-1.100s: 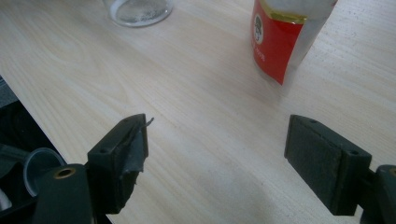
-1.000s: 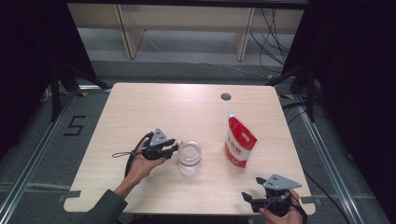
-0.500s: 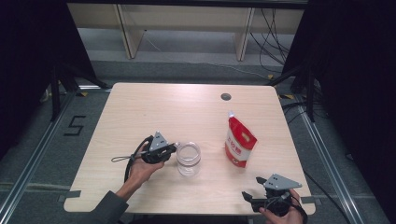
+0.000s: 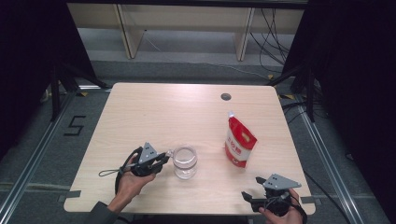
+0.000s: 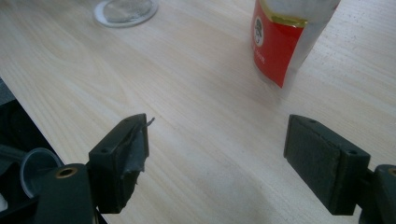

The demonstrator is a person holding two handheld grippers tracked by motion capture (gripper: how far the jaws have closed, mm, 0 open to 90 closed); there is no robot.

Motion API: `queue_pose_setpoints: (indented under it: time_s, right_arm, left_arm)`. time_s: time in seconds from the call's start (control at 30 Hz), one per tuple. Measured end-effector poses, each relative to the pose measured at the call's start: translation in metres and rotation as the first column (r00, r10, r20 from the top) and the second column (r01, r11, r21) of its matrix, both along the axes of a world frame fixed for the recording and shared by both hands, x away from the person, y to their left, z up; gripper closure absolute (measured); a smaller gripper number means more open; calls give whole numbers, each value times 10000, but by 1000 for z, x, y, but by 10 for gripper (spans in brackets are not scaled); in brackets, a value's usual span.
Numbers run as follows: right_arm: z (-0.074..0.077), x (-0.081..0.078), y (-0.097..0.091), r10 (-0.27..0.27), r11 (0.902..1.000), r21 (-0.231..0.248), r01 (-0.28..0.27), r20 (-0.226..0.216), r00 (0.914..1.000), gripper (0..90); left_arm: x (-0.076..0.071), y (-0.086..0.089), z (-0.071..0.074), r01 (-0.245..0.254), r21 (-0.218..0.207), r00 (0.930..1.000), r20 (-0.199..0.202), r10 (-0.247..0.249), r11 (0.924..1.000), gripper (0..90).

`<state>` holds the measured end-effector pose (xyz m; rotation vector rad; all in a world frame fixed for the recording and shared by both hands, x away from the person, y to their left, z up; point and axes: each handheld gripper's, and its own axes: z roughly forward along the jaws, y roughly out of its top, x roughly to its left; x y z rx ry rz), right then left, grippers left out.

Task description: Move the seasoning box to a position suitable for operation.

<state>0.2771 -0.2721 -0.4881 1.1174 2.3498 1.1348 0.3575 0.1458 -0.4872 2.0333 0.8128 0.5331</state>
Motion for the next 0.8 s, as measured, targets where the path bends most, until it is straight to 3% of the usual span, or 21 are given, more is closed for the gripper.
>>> queue_pose_setpoints:
  time_s: [0.03, 0.13, 0.17, 0.23, 0.37, 0.47, 0.5, 0.63, 0.8]
  right_arm:
    - [0, 2, -1, 235, 9997, -69, -233, 261, 9994, 231]
    - [1, 2, -1, 189, 9997, -166, -183, 369, 9991, 232]
    - [1, 2, -1, 199, 9997, -137, -195, 349, 9992, 232]
    - [0, 0, 0, 88, 10000, -39, -87, 83, 9999, 232]
    - [0, 2, 0, 230, 9997, -121, -228, 212, 9995, 232]
    - [0, 2, 0, 308, 9994, -149, -305, 179, 9994, 233]
    - [0, 2, 1, 306, 9994, -146, -303, 185, 9994, 233]
    - [0, 2, 1, 315, 9993, -208, -311, 161, 9994, 236]
    - [0, 2, 2, 383, 9992, -121, -382, 113, 9992, 239]
  left_arm:
    - [-3, 0, 0, 106, 150, 9999, 100, -107, 9998, 778]
    - [-13, -4, 0, 141, -283, 9997, -186, -146, 9995, 758]
    - [-14, -4, 0, 247, -248, 9994, -253, -253, 9994, 751]
    - [-13, -4, 0, 433, -317, 9986, -306, -443, 9986, 727]
    - [-7, -6, -2, 532, -340, 9983, -241, -540, 9980, 656]
    - [-5, -6, -4, 835, -285, 9961, -271, -843, 9961, 729]
    - [-6, -7, -4, 827, -297, 9965, -105, -830, 9961, 744]
    - [-5, -6, -4, 1019, -208, 9948, 63, -1018, 9946, 749]
    - [-6, -2, -6, 1484, -396, 9889, 42, -1483, 9881, 748]
